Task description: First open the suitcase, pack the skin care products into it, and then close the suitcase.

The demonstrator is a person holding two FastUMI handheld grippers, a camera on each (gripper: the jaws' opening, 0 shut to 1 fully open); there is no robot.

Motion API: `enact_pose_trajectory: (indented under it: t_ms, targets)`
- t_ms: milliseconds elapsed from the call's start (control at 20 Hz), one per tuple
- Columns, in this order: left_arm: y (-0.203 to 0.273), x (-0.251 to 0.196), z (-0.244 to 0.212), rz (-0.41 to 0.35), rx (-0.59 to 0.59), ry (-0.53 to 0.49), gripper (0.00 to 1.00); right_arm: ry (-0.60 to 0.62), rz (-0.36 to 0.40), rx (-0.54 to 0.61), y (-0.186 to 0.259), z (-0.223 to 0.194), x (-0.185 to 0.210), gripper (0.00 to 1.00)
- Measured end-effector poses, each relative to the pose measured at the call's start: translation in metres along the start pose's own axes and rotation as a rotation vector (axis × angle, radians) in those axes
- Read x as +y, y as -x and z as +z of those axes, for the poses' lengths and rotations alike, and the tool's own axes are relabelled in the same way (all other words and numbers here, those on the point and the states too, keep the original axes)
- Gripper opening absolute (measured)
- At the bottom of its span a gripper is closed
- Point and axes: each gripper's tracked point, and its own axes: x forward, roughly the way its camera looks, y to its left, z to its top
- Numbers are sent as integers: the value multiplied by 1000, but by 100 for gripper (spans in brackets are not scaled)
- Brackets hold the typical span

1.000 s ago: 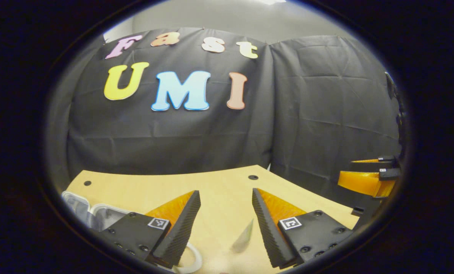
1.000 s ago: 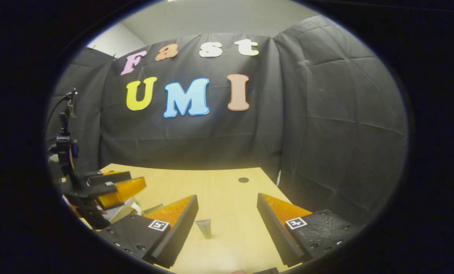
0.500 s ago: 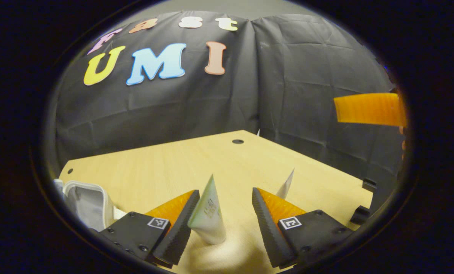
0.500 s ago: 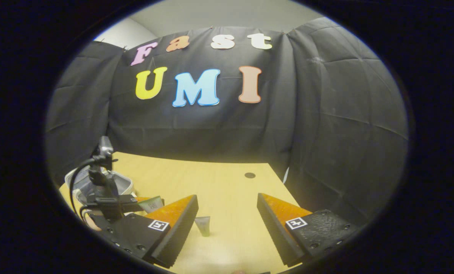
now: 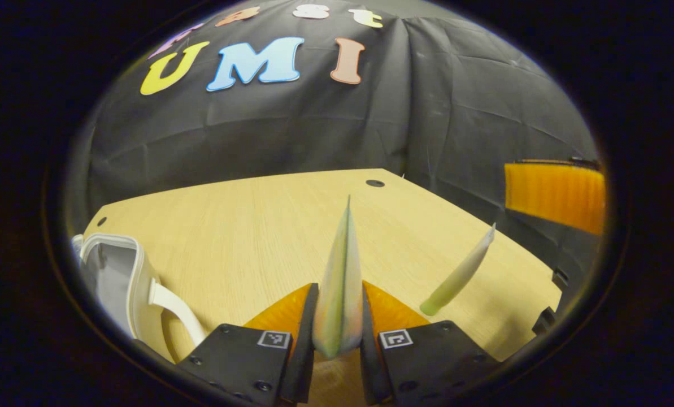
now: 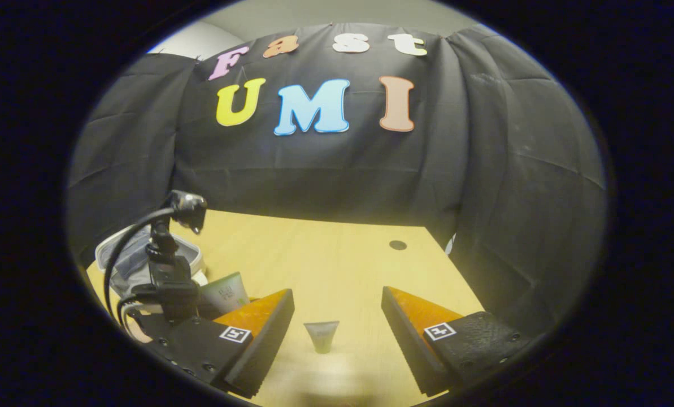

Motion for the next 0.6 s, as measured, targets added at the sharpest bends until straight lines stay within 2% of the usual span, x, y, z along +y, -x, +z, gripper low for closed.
enact_pose_trajectory:
  t_ms: [100, 150, 200, 350, 450, 500, 550, 600]
  targets:
    - [9, -2, 2, -28, 44, 95, 40, -15, 18, 43, -12, -16, 5, 95]
    - [20, -3, 9, -44, 47, 128, 42, -23, 27, 70, -18, -26, 8, 95]
    - [31, -2, 21, -45, 37, 142, 36, -33, 37, 93, -23, -35, 10, 95]
    - [72, 9, 51, -46, 21, 203, 39, -60, 49, 163, -38, -66, 16, 91]
    - [104, 27, 65, -29, 13, 252, 41, -89, 52, 202, -46, -82, 19, 84]
    - [121, 41, 68, -9, 12, 265, 39, -105, 61, 224, -49, -90, 23, 68]
    - [138, 55, 73, 12, 8, 270, 39, -118, 61, 246, -51, -97, 25, 64]
    - [156, 70, 78, 39, -4, 269, 39, -126, 43, 273, -47, -102, 22, 48]
